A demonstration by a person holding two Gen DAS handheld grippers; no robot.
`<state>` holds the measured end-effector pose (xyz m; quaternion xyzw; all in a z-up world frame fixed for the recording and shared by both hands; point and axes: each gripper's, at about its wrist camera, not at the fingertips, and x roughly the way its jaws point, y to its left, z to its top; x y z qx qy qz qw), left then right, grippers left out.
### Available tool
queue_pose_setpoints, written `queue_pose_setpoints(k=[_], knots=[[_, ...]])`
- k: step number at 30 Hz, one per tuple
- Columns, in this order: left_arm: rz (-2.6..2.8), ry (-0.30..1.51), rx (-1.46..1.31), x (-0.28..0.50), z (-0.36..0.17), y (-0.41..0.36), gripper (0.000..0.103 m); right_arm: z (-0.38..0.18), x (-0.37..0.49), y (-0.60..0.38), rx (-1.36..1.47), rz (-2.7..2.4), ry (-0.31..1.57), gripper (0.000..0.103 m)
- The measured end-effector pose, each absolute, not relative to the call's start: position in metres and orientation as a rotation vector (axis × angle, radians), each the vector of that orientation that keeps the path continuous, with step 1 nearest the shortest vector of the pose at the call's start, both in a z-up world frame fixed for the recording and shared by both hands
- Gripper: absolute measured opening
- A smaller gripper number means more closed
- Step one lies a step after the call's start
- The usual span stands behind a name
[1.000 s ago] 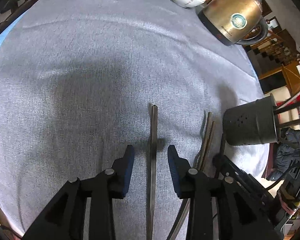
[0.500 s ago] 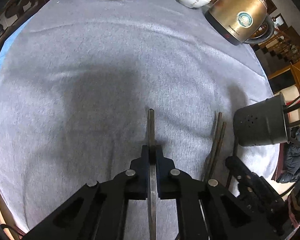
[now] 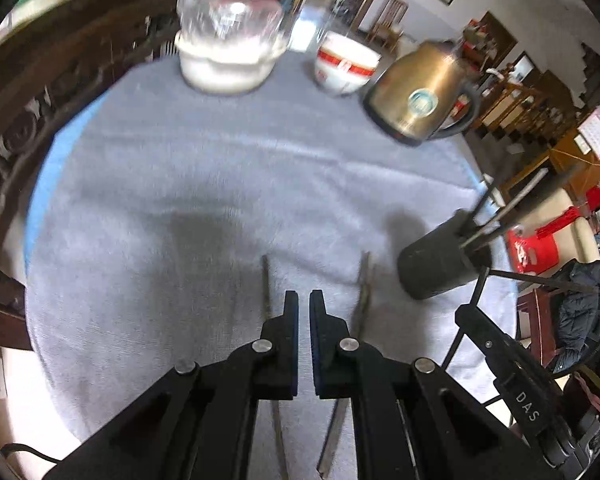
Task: Organize utensils
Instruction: 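Lift both held dark sticks up off the cloth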
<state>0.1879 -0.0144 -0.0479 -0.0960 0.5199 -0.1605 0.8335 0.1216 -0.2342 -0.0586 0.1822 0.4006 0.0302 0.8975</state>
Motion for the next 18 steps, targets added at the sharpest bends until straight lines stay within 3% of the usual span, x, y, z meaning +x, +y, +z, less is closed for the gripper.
queue_pose_setpoints(k=[4, 11, 12, 14, 18], knots=[[-0.338, 1.067, -0.176, 0.187, -0.038, -0.014, 0.005, -0.040, 0.103, -0.238, 0.374, 0.080, 0.784, 0.007], [-0.263, 1.255, -0.327, 0.214, -0.086, 0.019, 0.006, -0.034, 0.092, -0.245, 0.395, 0.078, 0.764, 0.007], [-0.263, 1.267, -0.333, 0.217, -0.091, 0.019, 0.009, -0.033, 0.091, -0.247, 0.400, 0.081, 0.760, 0.007], [-0.269, 1.299, -0.325, 0.222, -0.100, 0.014, 0.032, -0.031, 0.089, -0.248, 0.402, 0.087, 0.753, 0.007], [-0.261, 1.326, -0.292, 0.234, -0.113, -0.003, 0.036, -0.031, 0.086, -0.247, 0.396, 0.097, 0.749, 0.007]])
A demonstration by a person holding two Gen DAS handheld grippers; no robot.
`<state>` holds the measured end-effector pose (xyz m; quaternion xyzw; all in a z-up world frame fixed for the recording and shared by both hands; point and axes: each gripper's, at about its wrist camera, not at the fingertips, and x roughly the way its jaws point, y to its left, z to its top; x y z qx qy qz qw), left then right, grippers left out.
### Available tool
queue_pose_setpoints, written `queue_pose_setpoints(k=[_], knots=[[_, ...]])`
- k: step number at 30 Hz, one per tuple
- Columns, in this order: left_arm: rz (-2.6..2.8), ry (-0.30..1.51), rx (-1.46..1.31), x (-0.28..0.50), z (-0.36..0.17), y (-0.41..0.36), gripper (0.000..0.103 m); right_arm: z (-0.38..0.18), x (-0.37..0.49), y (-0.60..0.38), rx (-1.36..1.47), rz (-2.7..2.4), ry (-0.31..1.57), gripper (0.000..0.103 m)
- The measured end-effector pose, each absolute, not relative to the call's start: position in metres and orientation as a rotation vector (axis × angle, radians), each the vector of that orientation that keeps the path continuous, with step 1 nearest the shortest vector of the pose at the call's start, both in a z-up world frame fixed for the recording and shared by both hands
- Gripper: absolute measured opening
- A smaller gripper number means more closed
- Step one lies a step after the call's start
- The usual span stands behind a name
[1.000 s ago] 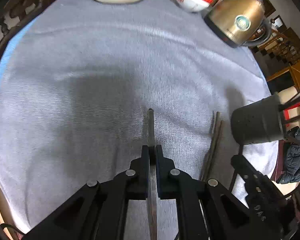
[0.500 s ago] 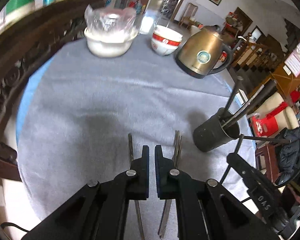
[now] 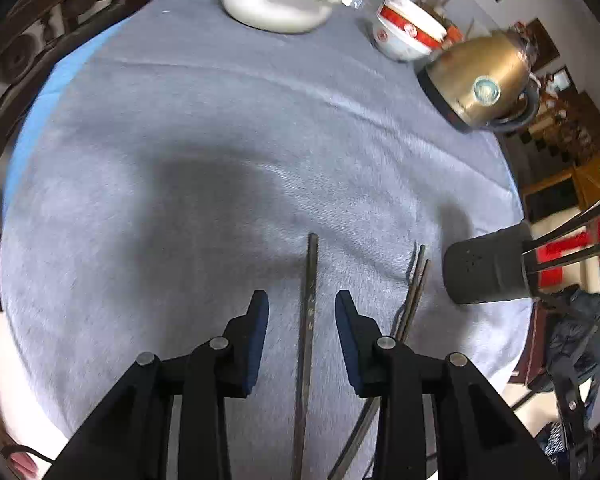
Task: Organize utensils
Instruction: 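Lift both held dark sticks up off the cloth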
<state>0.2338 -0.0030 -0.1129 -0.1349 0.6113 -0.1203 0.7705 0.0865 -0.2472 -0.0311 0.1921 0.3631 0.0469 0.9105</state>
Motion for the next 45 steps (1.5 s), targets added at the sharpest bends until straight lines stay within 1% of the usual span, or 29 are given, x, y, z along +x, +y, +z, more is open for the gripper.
queue_pose_setpoints(k=[10, 11, 14, 16, 17, 20, 22, 31, 35, 45], knots=[[-0.209, 1.398, -0.207, 0.261, -0.147, -0.035, 0.035, -0.033, 0.088, -0.253, 0.411, 0.111, 0.761, 0.007], [-0.214, 1.383, -0.187, 0.261, -0.145, -0.039, 0.026, -0.034, 0.089, -0.254, 0.412, 0.114, 0.763, 0.007], [-0.222, 1.386, -0.151, 0.264, -0.150, -0.046, 0.012, -0.034, 0.090, -0.254, 0.412, 0.120, 0.765, 0.007], [-0.224, 1.376, -0.128, 0.266, -0.151, -0.050, 0.007, -0.034, 0.091, -0.253, 0.409, 0.122, 0.766, 0.007], [-0.226, 1.369, -0.120, 0.266, -0.151, -0.051, 0.006, -0.034, 0.091, -0.253, 0.406, 0.122, 0.765, 0.007], [-0.227, 1.359, -0.145, 0.263, -0.150, -0.050, 0.006, -0.032, 0.089, -0.254, 0.400, 0.121, 0.757, 0.007], [-0.235, 1.333, -0.142, 0.256, -0.140, -0.046, 0.006, -0.029, 0.087, -0.255, 0.393, 0.117, 0.747, 0.007], [-0.293, 1.125, -0.129, 0.208, -0.066, -0.034, 0.005, -0.021, 0.081, -0.250, 0.383, 0.121, 0.722, 0.007], [-0.303, 1.048, -0.122, 0.193, -0.041, -0.029, 0.005, -0.018, 0.077, -0.245, 0.369, 0.123, 0.708, 0.007], [-0.294, 0.930, -0.106, 0.161, -0.004, -0.014, 0.005, -0.008, 0.069, -0.229, 0.338, 0.134, 0.682, 0.007]])
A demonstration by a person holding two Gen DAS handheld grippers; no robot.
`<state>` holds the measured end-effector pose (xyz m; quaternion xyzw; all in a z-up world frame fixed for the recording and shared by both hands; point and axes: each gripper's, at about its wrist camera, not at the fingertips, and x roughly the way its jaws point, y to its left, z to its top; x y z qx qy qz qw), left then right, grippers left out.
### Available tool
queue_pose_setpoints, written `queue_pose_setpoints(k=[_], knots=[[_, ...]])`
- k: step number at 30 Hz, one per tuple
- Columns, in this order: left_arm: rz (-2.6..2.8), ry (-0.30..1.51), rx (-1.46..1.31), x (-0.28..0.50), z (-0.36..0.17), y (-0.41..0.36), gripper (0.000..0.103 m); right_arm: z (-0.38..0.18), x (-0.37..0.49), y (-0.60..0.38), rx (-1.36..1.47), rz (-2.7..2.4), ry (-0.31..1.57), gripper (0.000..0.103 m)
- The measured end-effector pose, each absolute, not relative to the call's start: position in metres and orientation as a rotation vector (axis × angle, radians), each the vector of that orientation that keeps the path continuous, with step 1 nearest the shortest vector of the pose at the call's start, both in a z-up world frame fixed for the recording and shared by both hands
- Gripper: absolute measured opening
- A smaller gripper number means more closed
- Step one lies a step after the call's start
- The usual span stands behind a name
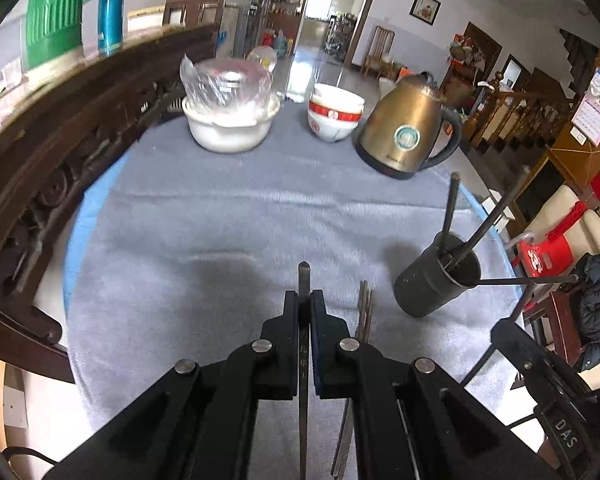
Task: Organize utensils
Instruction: 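Lift both held dark sticks up off the cloth, then carry both held sticks up and over the grey cup opening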
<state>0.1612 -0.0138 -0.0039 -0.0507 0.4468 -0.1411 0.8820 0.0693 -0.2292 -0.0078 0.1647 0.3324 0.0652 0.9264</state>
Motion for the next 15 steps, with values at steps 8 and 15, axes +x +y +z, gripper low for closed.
queue_pose_setpoints(k=[8, 15], knots=[[-0.291, 0.861, -0.100, 0.146, 0.015, -0.008, 0.005, -0.004, 0.066, -0.218, 0.323, 0.143, 0.676, 0.007], [-0.294, 0.829, -0.103, 0.138, 0.028, -0.006, 0.005, 0.003, 0.061, -0.216, 0.316, 0.144, 0.655, 0.007]])
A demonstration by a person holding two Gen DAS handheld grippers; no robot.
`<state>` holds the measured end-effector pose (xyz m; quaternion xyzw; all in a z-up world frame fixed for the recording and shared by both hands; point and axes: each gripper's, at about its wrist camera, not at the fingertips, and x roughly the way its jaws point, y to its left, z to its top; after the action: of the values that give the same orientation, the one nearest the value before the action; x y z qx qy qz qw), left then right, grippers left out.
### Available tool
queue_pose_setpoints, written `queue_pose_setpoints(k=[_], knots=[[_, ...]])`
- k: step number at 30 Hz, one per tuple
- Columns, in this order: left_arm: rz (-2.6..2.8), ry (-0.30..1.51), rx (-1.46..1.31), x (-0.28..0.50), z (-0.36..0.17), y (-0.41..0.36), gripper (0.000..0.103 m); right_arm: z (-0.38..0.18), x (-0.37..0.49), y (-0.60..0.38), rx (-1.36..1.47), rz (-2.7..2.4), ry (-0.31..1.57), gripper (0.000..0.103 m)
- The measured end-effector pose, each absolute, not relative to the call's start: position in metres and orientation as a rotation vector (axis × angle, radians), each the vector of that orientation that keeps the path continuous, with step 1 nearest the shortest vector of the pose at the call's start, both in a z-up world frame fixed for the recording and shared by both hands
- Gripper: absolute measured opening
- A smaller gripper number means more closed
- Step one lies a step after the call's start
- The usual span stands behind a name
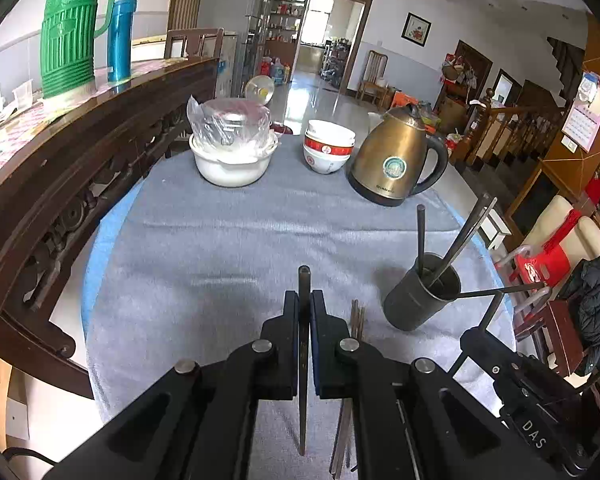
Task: Organize utensils
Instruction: 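Carry both held sticks up and over the grey cup opening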
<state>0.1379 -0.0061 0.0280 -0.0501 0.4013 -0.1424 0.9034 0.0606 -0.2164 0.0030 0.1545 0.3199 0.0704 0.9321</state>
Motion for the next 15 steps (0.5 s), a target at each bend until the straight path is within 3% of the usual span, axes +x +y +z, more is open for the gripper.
queue_pose_setpoints(k=[15], knots=[[-0.308, 0.787, -0.098, 0.127, 0.045, -0.011, 0.005, 0.006, 0.055, -0.228, 0.331, 0.130, 0.635, 0.007]])
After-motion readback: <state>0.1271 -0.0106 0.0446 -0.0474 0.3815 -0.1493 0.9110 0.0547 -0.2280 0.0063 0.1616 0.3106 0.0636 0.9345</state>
